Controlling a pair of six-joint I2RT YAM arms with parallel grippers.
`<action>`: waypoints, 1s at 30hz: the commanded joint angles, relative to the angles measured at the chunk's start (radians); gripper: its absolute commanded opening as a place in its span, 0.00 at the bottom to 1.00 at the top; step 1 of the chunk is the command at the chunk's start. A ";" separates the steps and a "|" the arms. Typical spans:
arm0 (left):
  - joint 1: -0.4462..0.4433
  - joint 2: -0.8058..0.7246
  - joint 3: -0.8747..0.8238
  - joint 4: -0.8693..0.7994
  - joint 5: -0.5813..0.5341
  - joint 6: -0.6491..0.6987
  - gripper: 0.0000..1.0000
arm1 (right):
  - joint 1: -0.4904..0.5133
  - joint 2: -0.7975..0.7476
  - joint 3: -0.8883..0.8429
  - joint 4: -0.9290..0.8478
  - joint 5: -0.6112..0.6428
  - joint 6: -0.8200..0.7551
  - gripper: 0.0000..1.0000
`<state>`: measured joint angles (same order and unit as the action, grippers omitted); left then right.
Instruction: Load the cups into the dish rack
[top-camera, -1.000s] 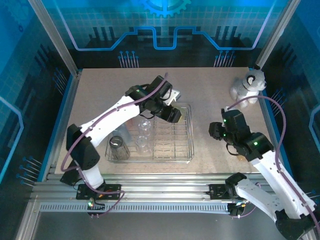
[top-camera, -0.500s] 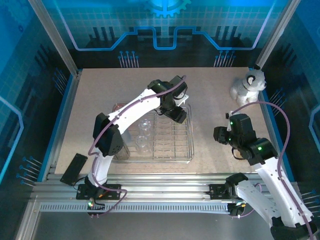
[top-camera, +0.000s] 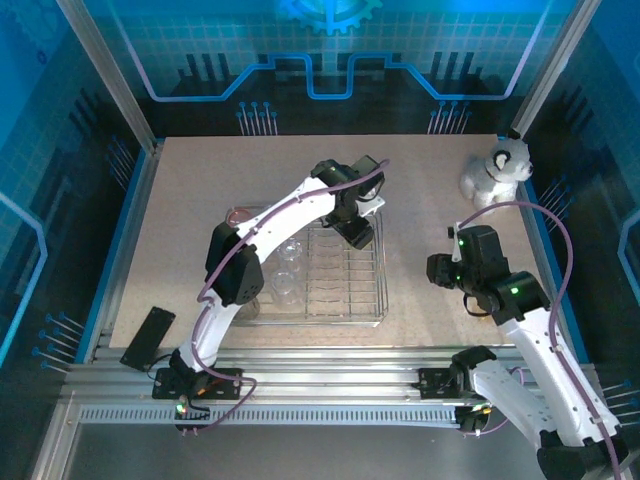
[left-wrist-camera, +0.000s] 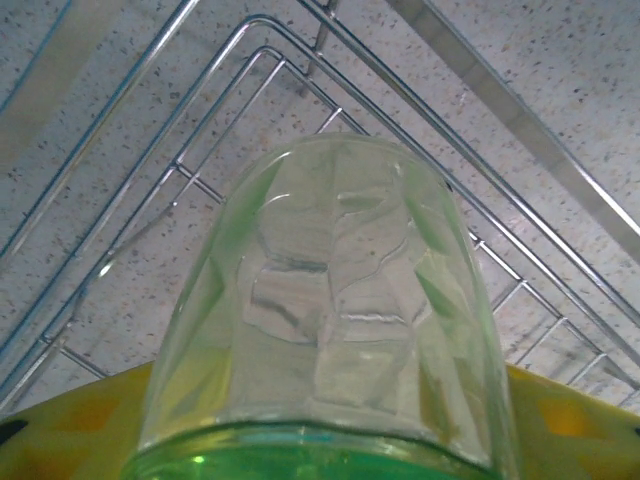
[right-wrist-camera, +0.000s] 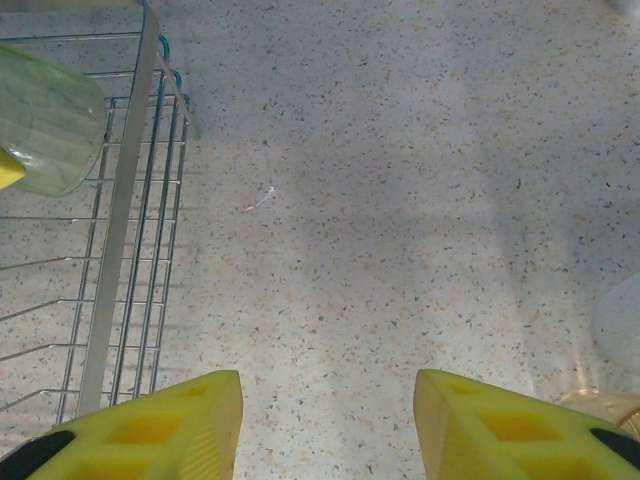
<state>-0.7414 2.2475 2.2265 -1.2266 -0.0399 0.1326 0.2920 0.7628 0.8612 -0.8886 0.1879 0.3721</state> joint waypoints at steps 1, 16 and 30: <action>-0.007 0.029 0.051 -0.039 -0.044 0.088 0.47 | -0.016 0.000 0.010 0.020 -0.017 -0.024 0.49; -0.028 0.094 0.077 -0.024 -0.062 0.197 0.55 | -0.025 -0.015 -0.019 0.020 -0.013 -0.028 0.49; -0.034 0.141 0.096 0.033 -0.157 0.242 0.69 | -0.032 -0.017 -0.033 0.018 -0.008 -0.030 0.51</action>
<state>-0.7689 2.3650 2.2837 -1.2144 -0.1467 0.3500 0.2779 0.7521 0.8352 -0.8742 0.1749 0.3569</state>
